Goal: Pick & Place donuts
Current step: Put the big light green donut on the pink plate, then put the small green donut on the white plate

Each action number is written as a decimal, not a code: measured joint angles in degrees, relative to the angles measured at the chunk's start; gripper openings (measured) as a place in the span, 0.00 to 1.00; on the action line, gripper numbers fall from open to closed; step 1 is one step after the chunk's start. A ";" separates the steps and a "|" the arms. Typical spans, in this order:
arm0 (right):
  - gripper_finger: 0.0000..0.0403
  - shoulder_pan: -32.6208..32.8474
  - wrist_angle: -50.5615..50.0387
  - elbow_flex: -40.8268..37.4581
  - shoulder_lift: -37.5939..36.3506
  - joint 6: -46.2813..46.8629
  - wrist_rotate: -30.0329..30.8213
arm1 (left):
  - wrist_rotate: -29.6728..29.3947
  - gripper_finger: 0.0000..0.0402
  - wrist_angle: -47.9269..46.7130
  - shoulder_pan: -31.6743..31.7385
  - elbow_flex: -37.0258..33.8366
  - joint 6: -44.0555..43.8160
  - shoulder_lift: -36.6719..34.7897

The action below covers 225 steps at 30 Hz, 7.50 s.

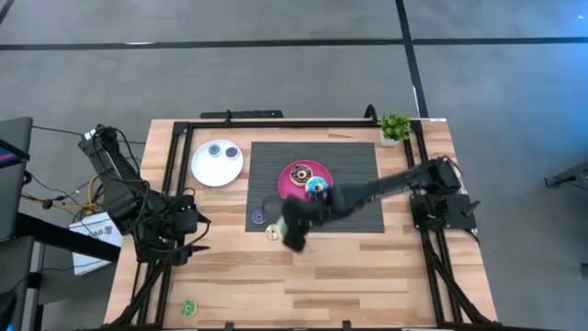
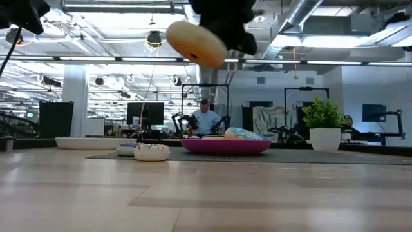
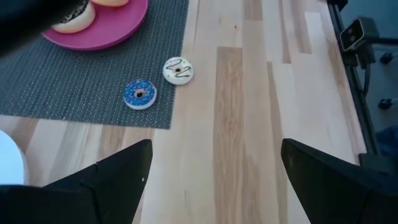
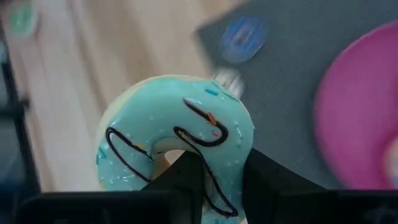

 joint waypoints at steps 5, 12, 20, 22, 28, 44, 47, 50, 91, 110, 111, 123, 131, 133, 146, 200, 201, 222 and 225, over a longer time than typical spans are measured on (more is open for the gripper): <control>0.18 -8.52 -0.05 0.03 -1.29 0.00 0.50 | -0.38 0.87 0.15 0.01 0.00 -1.17 -0.01; 0.18 -17.59 -2.76 0.02 4.07 -1.90 -5.31 | -3.34 0.87 0.45 0.00 0.00 -3.30 -0.01; 0.18 -20.04 -3.92 0.00 9.66 -9.10 -8.37 | -11.00 0.87 -2.39 0.02 0.00 -9.58 0.00; 0.18 -20.09 -4.03 0.00 9.84 -10.62 -8.37 | -11.72 0.87 -2.74 0.02 0.00 -10.67 -0.01; 0.27 -21.13 -2.70 0.03 9.82 -13.34 -5.01 | -12.11 0.87 -2.62 0.02 0.00 -13.92 0.00; 0.54 -21.81 -3.68 0.03 9.80 -14.65 -5.20 | -11.98 0.87 -1.95 0.00 0.00 -14.94 -0.02; 0.55 -21.87 -3.68 0.03 9.80 -15.61 -5.34 | -11.93 0.87 -1.95 0.00 0.00 -14.82 0.00; 0.55 -21.87 -3.68 0.03 9.76 -17.90 -5.18 | -10.94 0.87 -1.96 0.00 0.00 -14.78 0.00; 0.01 -0.61 21.12 -43.96 -28.94 -6.50 -7.94 | -5.36 0.87 1.07 0.17 0.00 -1.65 -0.02; 0.00 3.14 36.64 -76.31 -69.88 -19.19 6.66 | -9.31 0.87 6.16 9.85 0.00 2.70 -0.02; 0.00 2.50 37.29 -77.78 -72.62 -19.45 6.50 | -9.31 0.87 6.12 10.42 0.00 2.82 0.00; 0.00 -4.94 46.34 -92.29 -97.95 -25.06 -0.25 | -9.27 0.87 6.03 14.30 0.00 2.85 -0.02; 0.00 -7.34 44.38 -93.80 -109.95 -30.43 -1.75 | -8.98 0.87 6.03 14.66 0.00 2.09 0.00; 0.00 -8.17 43.54 -93.48 -109.89 -31.01 -1.96 | -8.94 0.87 6.01 14.64 0.00 1.96 -0.01; 0.00 -14.46 43.06 -93.43 -108.51 -31.12 -2.36 | -8.98 0.87 5.99 14.64 0.00 1.92 0.00; 0.00 -12.39 42.74 -93.41 -108.47 -32.61 -3.83 | 10.79 0.87 17.74 21.18 -0.02 -17.90 16.75; 0.00 -12.39 42.74 -93.41 -108.47 -32.61 -3.83 | 10.78 0.87 18.22 21.18 -0.01 -18.84 17.26; 0.00 -12.39 42.76 -93.43 -108.47 -32.61 -3.83 | 42.16 0.87 17.99 14.34 2.78 -59.48 35.74; 0.00 -12.39 42.76 -93.43 -108.47 -32.61 -3.83 | 49.85 0.87 17.57 12.09 3.96 -60.63 37.84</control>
